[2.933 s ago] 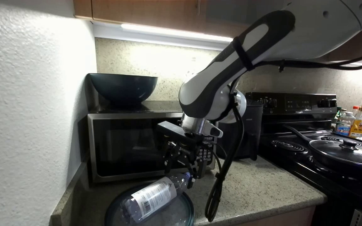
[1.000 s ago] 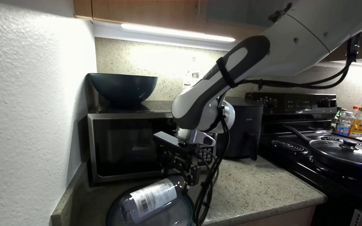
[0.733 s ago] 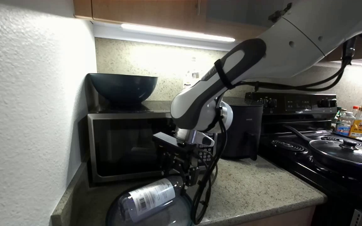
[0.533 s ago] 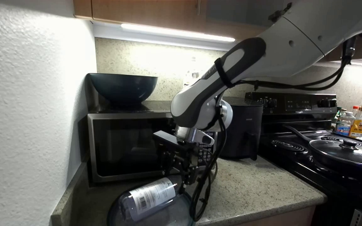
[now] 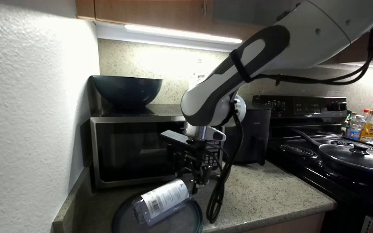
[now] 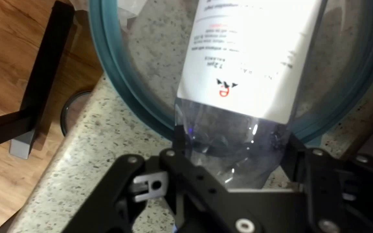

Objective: Put the bottle upright to the right

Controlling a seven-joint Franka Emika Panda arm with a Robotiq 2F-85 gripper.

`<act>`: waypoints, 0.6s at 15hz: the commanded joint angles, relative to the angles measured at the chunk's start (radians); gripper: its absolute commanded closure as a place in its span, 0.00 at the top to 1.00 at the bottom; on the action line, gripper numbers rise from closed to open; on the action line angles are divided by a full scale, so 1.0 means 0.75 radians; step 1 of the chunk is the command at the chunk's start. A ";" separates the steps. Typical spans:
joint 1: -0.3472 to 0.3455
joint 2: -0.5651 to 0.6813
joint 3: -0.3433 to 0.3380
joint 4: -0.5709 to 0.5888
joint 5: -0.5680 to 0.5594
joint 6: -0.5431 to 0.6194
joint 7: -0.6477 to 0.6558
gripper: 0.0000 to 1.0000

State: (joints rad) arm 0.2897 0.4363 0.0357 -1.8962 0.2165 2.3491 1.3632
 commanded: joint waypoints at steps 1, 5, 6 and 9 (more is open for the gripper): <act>0.034 -0.250 -0.008 -0.223 -0.124 -0.119 0.146 0.43; 0.026 -0.457 0.028 -0.385 -0.237 -0.266 0.339 0.43; 0.033 -0.507 0.025 -0.428 -0.328 -0.292 0.474 0.43; 0.002 -0.615 0.069 -0.514 -0.506 -0.378 0.713 0.43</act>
State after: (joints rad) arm 0.3138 0.0860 0.0533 -2.1822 -0.0518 2.1101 1.7311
